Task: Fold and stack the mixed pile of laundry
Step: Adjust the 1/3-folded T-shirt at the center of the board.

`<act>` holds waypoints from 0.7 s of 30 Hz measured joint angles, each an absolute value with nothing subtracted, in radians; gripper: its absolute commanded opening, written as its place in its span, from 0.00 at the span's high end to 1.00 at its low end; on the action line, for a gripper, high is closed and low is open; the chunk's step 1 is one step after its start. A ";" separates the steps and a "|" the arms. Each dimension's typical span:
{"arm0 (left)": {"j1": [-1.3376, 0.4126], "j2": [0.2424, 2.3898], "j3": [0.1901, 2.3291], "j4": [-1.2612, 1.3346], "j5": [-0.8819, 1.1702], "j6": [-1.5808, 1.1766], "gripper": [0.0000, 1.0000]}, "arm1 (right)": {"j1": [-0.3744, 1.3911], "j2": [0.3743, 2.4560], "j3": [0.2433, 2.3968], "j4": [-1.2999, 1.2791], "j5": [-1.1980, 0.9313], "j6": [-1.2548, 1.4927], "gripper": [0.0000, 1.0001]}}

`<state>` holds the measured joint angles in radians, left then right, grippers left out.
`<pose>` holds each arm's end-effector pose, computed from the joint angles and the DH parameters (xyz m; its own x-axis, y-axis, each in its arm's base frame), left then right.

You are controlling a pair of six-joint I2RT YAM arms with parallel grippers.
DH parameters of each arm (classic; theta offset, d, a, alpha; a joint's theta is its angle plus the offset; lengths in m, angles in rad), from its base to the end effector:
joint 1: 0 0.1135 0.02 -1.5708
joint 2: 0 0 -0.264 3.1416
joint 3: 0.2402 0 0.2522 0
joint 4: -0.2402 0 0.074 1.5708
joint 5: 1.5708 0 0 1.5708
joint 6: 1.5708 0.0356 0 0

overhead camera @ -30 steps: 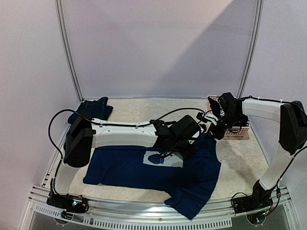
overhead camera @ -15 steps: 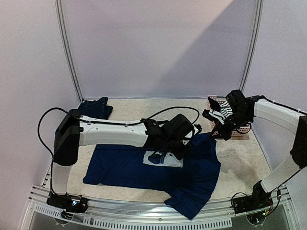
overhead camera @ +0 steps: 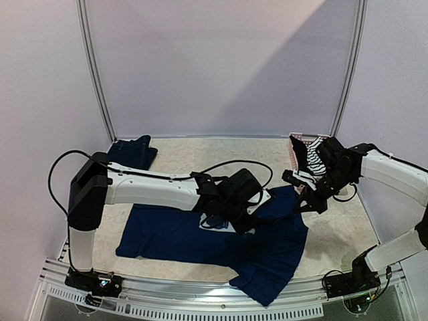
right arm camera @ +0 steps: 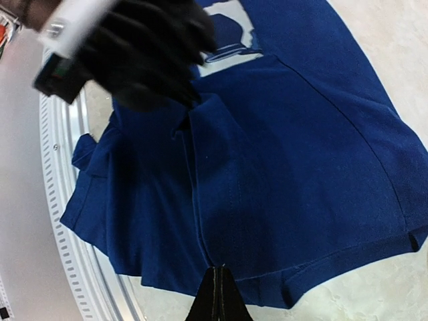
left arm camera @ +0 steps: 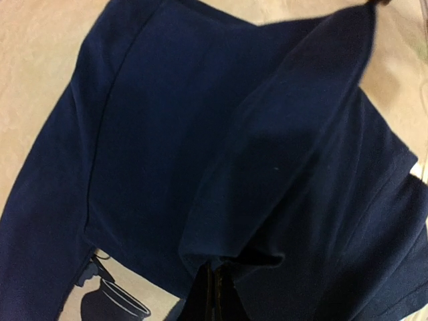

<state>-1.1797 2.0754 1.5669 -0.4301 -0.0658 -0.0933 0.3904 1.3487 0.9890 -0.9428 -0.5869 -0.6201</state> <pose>0.1758 -0.4202 0.1894 -0.3907 0.7038 -0.5933 0.8751 0.4840 -0.0022 0.2142 0.1095 0.2410 -0.4626 -0.7136 -0.5260 -0.8865 0.3680 0.2805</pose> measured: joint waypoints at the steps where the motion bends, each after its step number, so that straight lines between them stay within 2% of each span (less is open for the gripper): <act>1: -1.180 2.072 1.555 -0.430 -0.060 -0.091 1.00 | 0.404 1.339 0.987 -0.946 -0.587 -0.617 1.00; 11: -1.180 2.070 1.512 -0.424 -0.045 -0.067 1.00 | 0.486 1.331 0.991 -0.982 -0.579 -0.565 1.00; 21: -1.180 2.070 1.501 -0.403 -0.051 -0.050 1.00 | 0.491 1.346 1.063 -1.055 -0.544 -0.508 1.00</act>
